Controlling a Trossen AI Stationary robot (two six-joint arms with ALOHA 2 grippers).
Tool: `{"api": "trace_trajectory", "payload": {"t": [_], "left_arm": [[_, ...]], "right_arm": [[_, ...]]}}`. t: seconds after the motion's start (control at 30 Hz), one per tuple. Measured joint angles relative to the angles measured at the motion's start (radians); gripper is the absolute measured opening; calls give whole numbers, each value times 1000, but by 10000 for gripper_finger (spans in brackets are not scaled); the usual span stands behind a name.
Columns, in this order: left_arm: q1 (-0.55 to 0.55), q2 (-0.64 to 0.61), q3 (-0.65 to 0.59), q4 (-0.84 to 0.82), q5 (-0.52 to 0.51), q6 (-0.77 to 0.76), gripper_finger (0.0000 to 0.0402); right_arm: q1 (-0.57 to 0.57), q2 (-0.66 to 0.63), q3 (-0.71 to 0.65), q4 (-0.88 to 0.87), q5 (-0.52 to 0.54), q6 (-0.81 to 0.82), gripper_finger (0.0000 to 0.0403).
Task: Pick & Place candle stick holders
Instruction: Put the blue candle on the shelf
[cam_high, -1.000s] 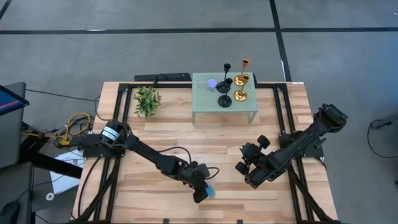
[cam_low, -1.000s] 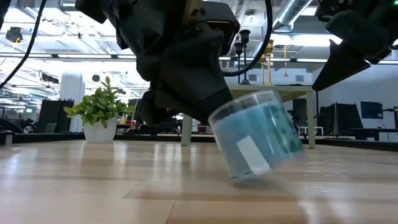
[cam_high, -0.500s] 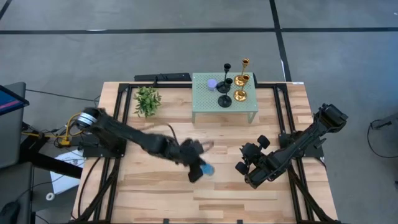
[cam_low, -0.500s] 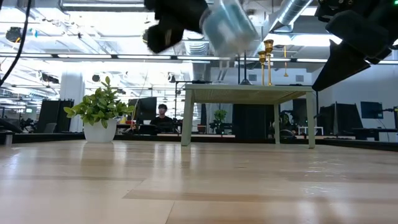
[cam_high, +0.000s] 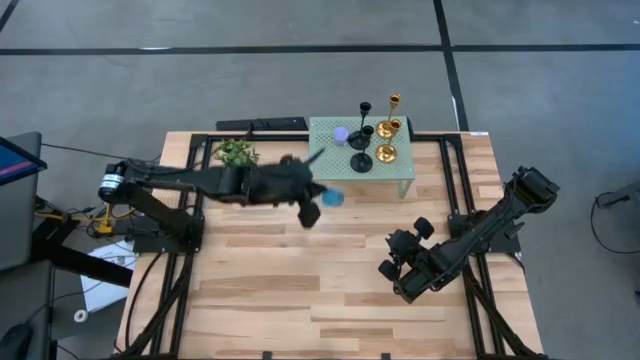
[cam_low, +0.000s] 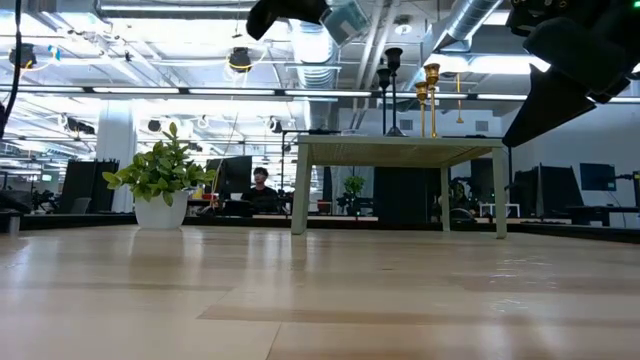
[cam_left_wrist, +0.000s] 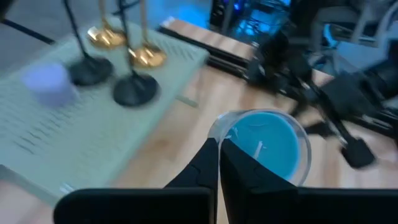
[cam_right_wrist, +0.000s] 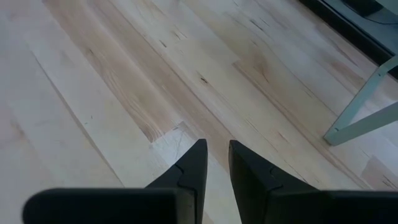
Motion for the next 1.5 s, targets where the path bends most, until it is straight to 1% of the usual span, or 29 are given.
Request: {"api": "trace_trajectory", "payload": {"t": [0.07,0.23,0.3,0.37,0.47,0.6,0.7,0.83,0.97,1.27,1.5], "left_arm": [[48,15,60,-41,14,33,2],[173,89,242,-220,19,63,2],[223,126,307,-260,57,67,2],[276,166,358,-299,125,68,2],[347,224,403,-370,186,68,3],[428,279,422,-459,193,68,3],[471,300,424,-470,217,68,4],[493,321,424,-470,261,69,3],[491,337,424,-470,283,85,4],[478,372,424,-474,286,86,4],[473,373,424,-470,284,86,4]], "right_arm": [[-4,0,0,0,0,0,58],[-23,0,0,6,0,-20,58],[-30,0,0,5,-12,-22,58],[-37,0,0,4,-18,-24,58],[-39,0,0,2,-18,-27,58],[-39,0,1,2,-18,-43,58],[-39,0,1,3,-18,-44,58],[-39,0,1,3,-18,-46,58],[-39,0,1,2,-18,-51,58],[-39,0,1,3,-18,-53,58],[-39,0,1,3,-19,-53,58]]}}
